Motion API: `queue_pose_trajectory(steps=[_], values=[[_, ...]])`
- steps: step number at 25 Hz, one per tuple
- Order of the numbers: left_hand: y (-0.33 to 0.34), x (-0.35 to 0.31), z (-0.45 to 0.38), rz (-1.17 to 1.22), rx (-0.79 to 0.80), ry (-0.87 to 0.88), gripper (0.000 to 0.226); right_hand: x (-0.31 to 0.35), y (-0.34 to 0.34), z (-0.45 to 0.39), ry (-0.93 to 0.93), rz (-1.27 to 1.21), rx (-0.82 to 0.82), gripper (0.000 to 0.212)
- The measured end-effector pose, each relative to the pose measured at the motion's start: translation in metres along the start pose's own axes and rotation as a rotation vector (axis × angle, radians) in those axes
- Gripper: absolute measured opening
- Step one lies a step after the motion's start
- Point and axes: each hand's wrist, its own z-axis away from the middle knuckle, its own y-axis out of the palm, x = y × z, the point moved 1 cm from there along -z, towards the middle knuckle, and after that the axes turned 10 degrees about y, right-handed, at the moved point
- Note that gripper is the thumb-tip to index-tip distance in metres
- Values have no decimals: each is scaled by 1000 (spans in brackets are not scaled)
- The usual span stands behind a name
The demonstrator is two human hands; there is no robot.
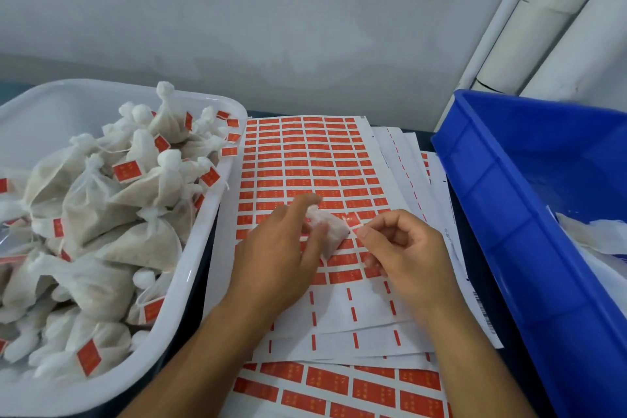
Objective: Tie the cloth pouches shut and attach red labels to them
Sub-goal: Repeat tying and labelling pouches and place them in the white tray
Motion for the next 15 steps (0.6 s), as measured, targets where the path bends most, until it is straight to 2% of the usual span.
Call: queue_pose_trajectory(steps=[3, 7, 10, 13, 15], values=[[0, 6, 0, -24, 39, -42, 62, 1, 1, 0, 1, -64, -45, 15], [6, 7, -4, -29, 65, -96, 63, 2, 1, 0, 1, -85, -66, 11], [7, 8, -3, 86, -15, -134, 45, 1, 2, 1, 13, -97, -53, 17], [2, 5, -5, 266, -164, -105, 14, 0, 3, 1, 7, -93, -44, 19], [-2, 0, -5, 356, -213, -66, 8, -1, 3, 1, -14, -73, -46, 18]])
